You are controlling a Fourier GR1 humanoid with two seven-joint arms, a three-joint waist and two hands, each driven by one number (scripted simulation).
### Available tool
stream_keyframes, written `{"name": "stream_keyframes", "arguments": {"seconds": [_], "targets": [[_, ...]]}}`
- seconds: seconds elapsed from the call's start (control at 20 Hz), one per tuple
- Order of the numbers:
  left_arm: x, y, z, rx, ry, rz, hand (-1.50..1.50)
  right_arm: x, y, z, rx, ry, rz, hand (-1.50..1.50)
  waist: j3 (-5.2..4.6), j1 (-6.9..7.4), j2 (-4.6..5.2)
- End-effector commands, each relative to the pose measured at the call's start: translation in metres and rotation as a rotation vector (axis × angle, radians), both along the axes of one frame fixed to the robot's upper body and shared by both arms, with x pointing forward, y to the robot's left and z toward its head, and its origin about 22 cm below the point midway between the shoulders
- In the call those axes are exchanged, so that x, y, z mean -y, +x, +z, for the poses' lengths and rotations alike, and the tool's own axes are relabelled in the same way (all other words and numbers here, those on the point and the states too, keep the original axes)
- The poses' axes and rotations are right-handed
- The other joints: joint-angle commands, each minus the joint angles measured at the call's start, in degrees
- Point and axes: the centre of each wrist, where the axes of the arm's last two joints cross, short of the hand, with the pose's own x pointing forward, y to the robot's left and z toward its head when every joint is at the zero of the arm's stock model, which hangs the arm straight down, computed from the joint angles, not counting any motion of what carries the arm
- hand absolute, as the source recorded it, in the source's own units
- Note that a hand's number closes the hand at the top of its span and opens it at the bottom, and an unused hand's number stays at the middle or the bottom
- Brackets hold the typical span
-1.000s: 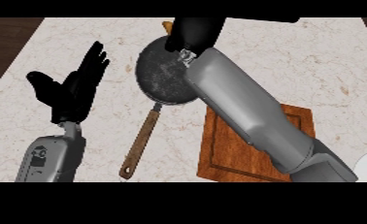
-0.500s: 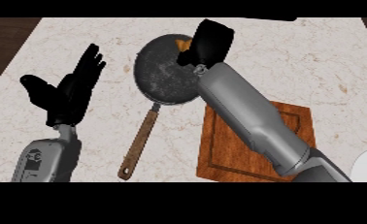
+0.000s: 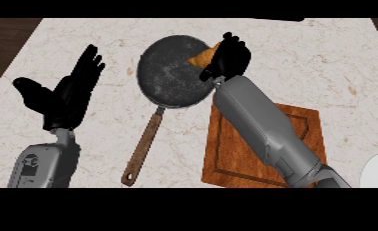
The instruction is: Pick the croissant from the cutting board and place it in the pan
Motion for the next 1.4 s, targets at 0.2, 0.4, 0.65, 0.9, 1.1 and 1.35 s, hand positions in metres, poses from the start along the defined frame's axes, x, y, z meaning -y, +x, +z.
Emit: {"name": "stream_keyframes", "arguments": {"seconds": [0.2,0.4,0.65,0.9,1.1,1.35], "targets": [[-0.002,-0.003,-0.008,-0.022,-0.003,0.021,0.0,-0.008,-0.015,-0.002,0.297,0.309,-0.087,-1.5,0.03,-2.25,-0.87],[-0.016,-0.003,-0.004,-0.018,0.001,0.058,0.0,-0.006,-0.027,-0.008,0.412,0.461,-0.12,-1.5,0.03,-3.24,-1.17],[-0.027,-0.004,-0.001,-0.043,0.011,0.111,0.0,-0.007,-0.068,-0.015,0.501,0.604,-0.07,-1.5,0.02,-6.91,-2.14],[-0.023,-0.023,-0.013,-0.032,-0.002,0.13,0.0,-0.007,-0.122,-0.015,0.568,0.728,-0.007,-1.5,-0.02,-6.99,-2.07],[-0.031,-0.028,-0.003,-0.038,0.005,0.122,0.0,0.001,-0.178,-0.014,0.575,0.719,0.054,-1.5,-0.05,-7.29,-2.12],[-0.025,-0.028,-0.023,-0.026,-0.012,0.111,0.0,0.005,-0.222,-0.018,0.584,0.683,0.019,-1.5,-0.07,-6.15,-1.45]]}}
